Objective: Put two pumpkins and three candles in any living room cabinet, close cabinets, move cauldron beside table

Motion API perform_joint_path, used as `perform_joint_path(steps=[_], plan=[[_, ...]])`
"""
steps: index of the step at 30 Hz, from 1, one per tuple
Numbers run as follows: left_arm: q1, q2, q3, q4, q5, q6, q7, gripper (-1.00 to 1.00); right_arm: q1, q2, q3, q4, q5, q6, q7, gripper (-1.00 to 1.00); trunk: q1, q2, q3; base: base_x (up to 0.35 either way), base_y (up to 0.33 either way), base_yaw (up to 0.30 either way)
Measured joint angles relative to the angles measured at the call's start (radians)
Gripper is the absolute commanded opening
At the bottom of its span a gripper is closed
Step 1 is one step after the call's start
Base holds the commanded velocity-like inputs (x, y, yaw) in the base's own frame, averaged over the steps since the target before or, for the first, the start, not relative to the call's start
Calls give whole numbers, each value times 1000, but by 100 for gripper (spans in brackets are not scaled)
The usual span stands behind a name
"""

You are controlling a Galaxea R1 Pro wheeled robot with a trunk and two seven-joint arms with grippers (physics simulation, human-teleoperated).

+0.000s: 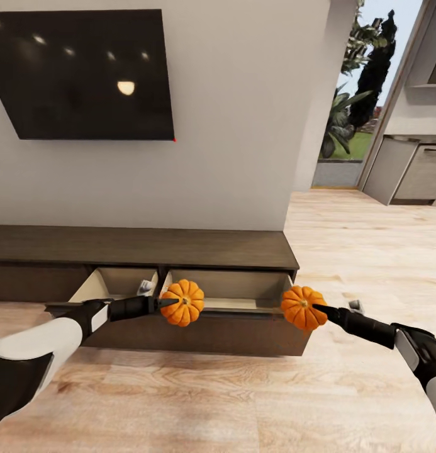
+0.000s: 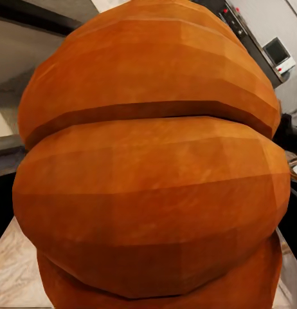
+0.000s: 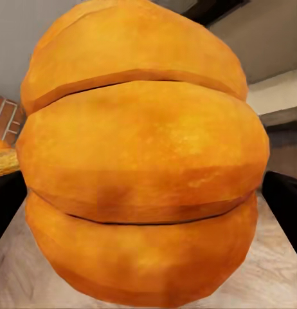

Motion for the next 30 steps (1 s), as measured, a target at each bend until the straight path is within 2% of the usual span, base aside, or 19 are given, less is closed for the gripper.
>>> perform_joint_path(steps=[5, 9, 18, 26, 30], plan=[[-1, -24, 0, 0, -6, 6, 0, -100, 0, -7, -7, 0, 1, 24, 2, -100, 0, 0, 0, 0, 0, 0], [-1, -28, 0, 0, -6, 4, -3, -100, -1, -4, -26, 0, 0, 26, 1, -100, 0, 0, 0, 0, 0, 0], [-2, -32, -1, -2, -6, 3, -4, -100, -1, -2, -70, -20, 1, 17, -3, -100, -34, 63, 28, 0, 0, 0], [-6, -45, 2, -4, -6, 3, -11, -100, -1, -2, -71, -26, 4, 13, -16, -100, -65, 119, 53, 0, 0, 0], [-9, -44, 2, -3, -6, 5, -54, -100, -1, -2, -71, -32, 4, 12, -25, -100, -80, 147, 66, 0, 0, 0]])
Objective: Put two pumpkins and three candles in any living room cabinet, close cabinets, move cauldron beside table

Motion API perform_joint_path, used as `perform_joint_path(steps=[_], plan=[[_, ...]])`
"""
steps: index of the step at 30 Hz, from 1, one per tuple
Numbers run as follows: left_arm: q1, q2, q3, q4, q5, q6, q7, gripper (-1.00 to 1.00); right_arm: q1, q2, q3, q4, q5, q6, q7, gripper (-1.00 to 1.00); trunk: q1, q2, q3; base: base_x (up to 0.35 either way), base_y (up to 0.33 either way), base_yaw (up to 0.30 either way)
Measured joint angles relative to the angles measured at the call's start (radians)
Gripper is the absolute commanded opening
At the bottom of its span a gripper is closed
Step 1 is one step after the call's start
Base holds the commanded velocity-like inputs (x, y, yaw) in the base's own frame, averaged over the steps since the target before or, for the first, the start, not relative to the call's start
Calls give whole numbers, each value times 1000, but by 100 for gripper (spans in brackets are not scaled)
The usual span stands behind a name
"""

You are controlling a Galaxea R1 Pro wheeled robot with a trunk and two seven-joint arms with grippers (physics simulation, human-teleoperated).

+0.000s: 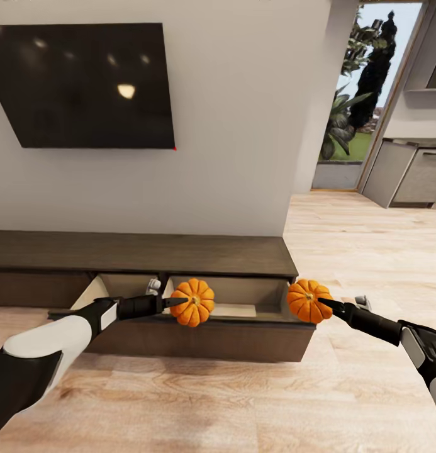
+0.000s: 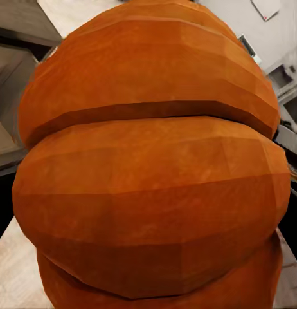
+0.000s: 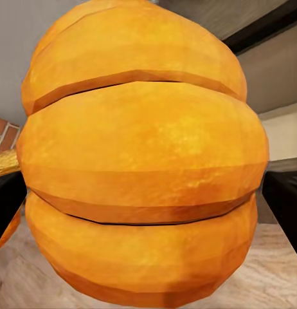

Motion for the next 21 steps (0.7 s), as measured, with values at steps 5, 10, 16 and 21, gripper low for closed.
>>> perform_joint_path(steps=[5, 10, 16, 21], plan=[[-58, -18, 21, 5, 5, 41, -5, -100, 0, 1, 2, -39, 6, 0, -11, -100, -19, 35, 16, 0, 0, 0], [-146, -70, -28, 12, 4, 100, -2, -100, -1, -1, 1, -93, -2, 12, -26, -100, -38, 70, 31, 0, 0, 0], [-180, -79, 6, 17, 9, 105, 0, -100, -44, 71, 3, -138, -4, 93, -53, -100, -61, 112, 50, 0, 0, 0], [-179, -77, 4, 19, 9, 107, 22, -100, -99, 178, 8, -139, 8, 90, -294, -100, -80, 147, 66, 0, 0, 0]])
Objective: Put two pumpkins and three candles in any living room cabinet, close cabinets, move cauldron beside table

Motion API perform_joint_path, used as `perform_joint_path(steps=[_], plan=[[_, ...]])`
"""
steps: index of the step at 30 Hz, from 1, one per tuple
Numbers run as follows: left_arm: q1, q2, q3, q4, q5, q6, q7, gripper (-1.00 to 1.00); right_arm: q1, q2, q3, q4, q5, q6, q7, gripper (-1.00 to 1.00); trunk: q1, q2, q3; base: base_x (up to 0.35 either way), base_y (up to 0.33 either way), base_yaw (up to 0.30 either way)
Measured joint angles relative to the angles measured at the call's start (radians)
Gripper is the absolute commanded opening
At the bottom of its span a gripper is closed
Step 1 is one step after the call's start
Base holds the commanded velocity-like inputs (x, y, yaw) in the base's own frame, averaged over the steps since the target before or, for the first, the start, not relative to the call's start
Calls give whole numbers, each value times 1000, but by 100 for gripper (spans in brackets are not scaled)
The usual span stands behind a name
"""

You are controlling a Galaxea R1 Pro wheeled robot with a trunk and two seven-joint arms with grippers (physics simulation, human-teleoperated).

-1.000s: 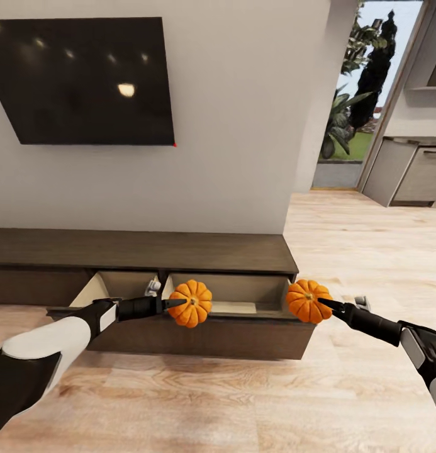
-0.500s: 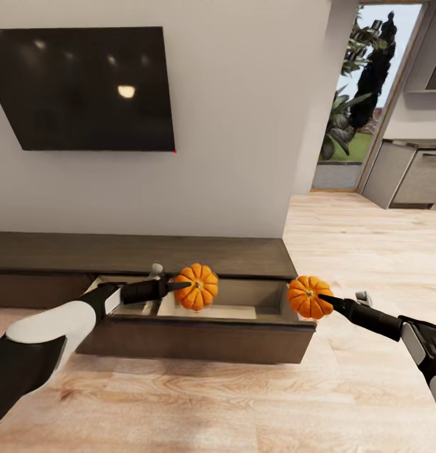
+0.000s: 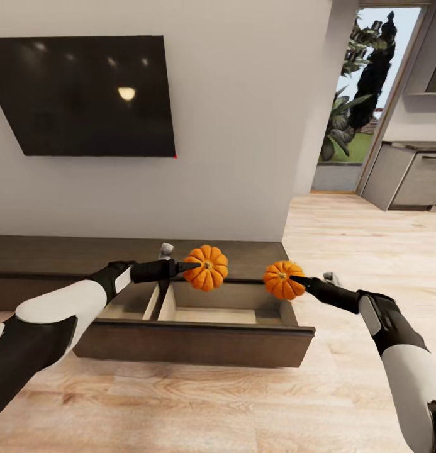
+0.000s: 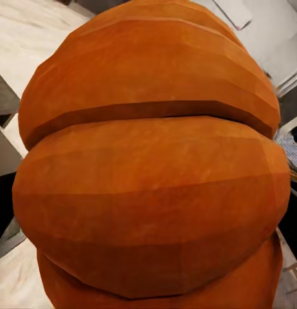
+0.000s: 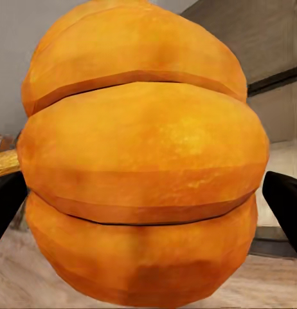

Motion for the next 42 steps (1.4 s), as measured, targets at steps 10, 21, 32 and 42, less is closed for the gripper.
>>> perform_joint_path(steps=[10, 21, 32, 42], plan=[[5, -26, -1, -15, 2, -1, 229, -100, -44, 119, 5, 12, -12, -18, -171, -100, -38, 70, 31, 0, 0, 0], [15, -14, -3, -13, -3, 0, 243, -100, -46, 174, 8, 15, -22, -18, -166, -100, -81, 147, 66, 0, 0, 0], [22, 10, -1, -15, -1, 0, 252, -100, -45, 174, 92, 98, -6, -19, -180, -100, -123, 224, 100, 0, 0, 0], [34, -3, -3, -19, -1, 0, 318, -100, -46, 170, 119, 164, -9, -52, -181, -100, -161, 294, 132, 0, 0, 0]])
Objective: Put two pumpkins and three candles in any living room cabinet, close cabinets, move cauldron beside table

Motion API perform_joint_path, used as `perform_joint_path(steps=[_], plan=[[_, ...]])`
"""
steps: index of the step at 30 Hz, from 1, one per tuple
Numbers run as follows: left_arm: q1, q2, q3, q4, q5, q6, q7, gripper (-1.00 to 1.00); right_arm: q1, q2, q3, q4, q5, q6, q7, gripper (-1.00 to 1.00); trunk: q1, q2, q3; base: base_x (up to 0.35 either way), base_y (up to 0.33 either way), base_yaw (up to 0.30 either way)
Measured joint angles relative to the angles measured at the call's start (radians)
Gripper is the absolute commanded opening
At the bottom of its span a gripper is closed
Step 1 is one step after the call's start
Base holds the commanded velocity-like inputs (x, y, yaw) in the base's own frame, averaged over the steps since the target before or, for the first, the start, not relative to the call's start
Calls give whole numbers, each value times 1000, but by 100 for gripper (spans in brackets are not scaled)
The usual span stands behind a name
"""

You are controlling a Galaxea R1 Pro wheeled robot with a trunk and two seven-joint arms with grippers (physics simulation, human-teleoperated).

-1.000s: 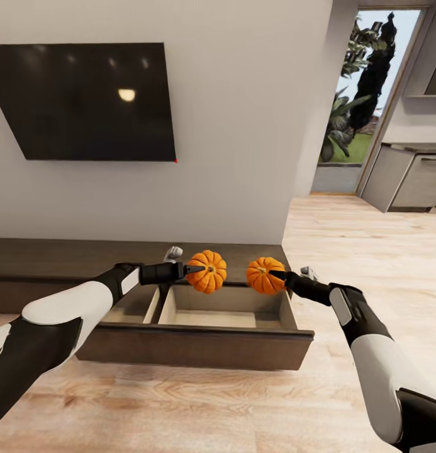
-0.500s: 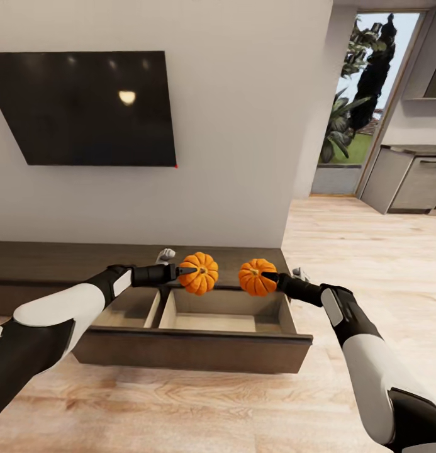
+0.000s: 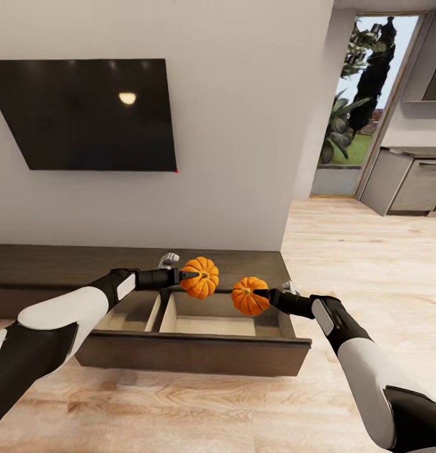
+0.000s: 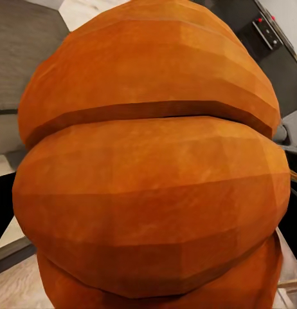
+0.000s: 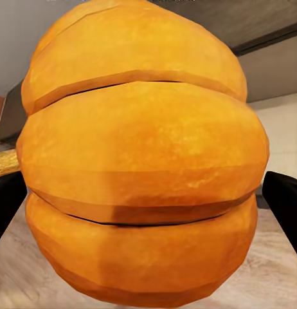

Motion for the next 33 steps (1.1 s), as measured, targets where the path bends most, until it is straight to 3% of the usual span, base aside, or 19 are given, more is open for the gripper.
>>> perform_joint_path(steps=[11, 13, 14, 17, 26, 32, 33], plan=[[30, -5, -8, -1, 1, -17, -4, -100, 1, 0, -3, 1, -3, -2, 1, -100, -8, 14, 6, 59, 0, 0], [30, -8, -3, 0, 1, -18, -1, -100, 2, 2, -6, -1, -1, -33, 0, -100, -8, 14, 6, 331, 0, 0], [30, -9, 0, 0, 2, -18, 0, -100, 6, 2, -8, -1, -3, -100, 0, -100, -8, 14, 6, 336, 0, 0], [31, -10, -6, 0, 0, -18, 1, -100, 9, 3, -5, 0, -4, -131, 1, -100, -8, 14, 6, 337, 0, 0], [34, -12, -9, 0, 0, -18, 2, -100, 9, 4, -5, 1, -6, -136, 1, -100, -8, 14, 6, 333, 0, 0], [44, -12, -3, -1, 3, -20, -2, -100, 11, 5, -5, 1, -11, -135, 1, -100, -8, 14, 6, 83, 0, 0], [56, -28, 7, 0, 4, -21, -1, -100, 11, 5, -5, 1, -12, -134, 2, -100, -8, 14, 6, 2, 0, 0]])
